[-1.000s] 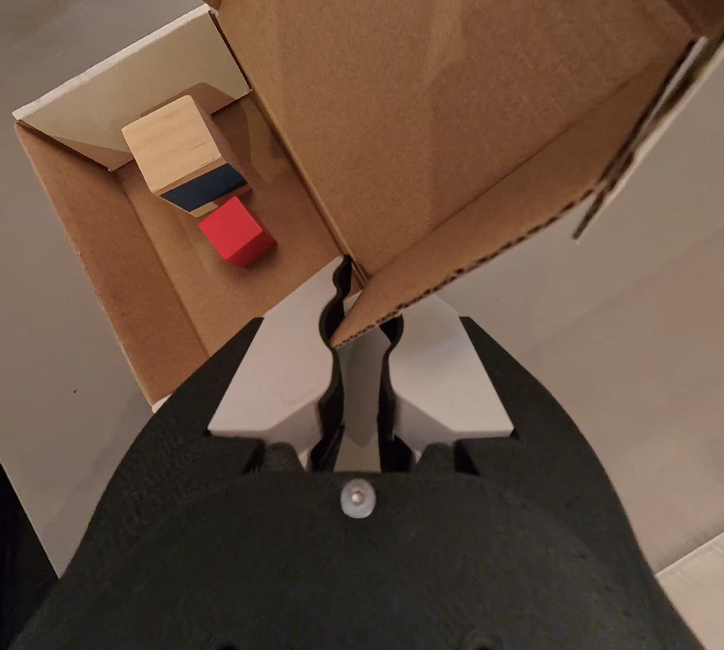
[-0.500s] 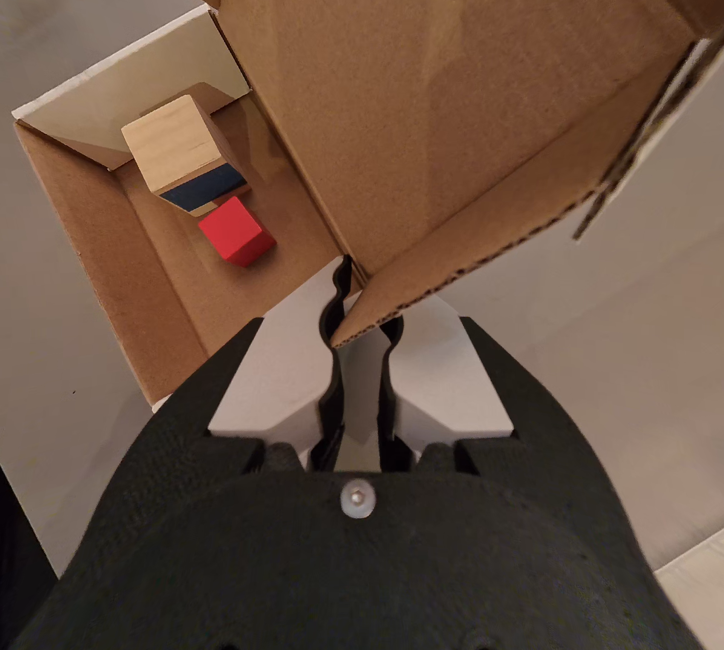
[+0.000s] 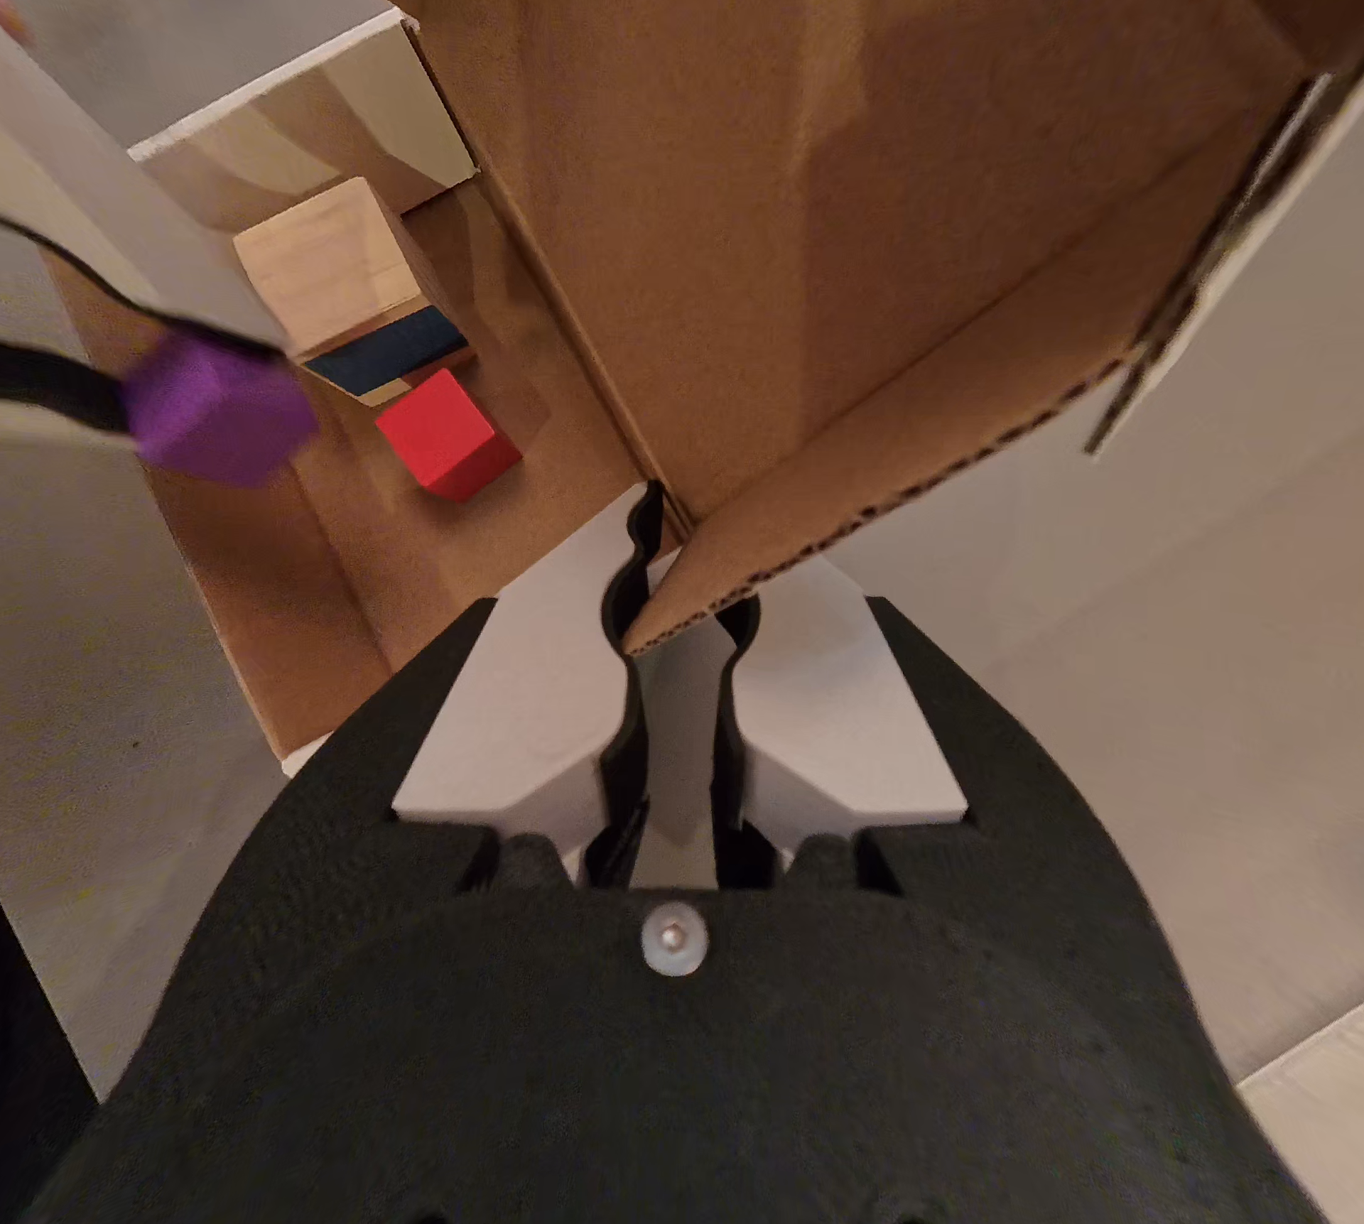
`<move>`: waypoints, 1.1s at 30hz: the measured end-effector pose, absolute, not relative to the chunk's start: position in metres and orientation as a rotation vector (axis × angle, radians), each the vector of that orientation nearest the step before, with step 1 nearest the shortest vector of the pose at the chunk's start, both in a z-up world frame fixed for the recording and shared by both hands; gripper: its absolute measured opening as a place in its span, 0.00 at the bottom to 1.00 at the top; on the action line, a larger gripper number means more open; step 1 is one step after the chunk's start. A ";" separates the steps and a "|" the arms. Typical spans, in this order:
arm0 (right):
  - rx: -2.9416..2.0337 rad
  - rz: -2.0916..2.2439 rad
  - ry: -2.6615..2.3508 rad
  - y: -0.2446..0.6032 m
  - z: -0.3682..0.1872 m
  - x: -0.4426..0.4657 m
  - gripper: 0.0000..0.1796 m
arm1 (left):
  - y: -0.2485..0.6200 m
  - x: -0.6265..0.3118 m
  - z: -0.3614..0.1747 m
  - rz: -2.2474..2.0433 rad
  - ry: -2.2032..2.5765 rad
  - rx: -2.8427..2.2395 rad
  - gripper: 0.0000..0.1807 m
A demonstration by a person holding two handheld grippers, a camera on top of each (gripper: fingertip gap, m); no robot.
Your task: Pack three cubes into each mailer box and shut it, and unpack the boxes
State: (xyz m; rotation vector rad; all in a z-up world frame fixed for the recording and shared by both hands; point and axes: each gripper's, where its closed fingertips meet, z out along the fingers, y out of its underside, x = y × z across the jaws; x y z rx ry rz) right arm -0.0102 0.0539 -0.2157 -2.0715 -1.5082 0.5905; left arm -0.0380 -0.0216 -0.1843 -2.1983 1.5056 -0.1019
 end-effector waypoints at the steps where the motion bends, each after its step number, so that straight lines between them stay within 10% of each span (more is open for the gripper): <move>1: -2.070 0.597 -1.508 0.054 -0.216 -0.010 0.05 | -0.018 -0.032 -0.189 -0.104 1.516 -2.198 0.11; 19: -2.055 0.636 -1.517 0.054 -0.215 -0.012 0.05 | -0.006 -0.009 -0.229 -0.106 1.543 -2.195 0.18; 33: -1.952 0.584 -1.634 0.048 -0.214 -0.011 0.05 | -0.013 -0.120 -0.119 0.097 0.891 -1.937 0.18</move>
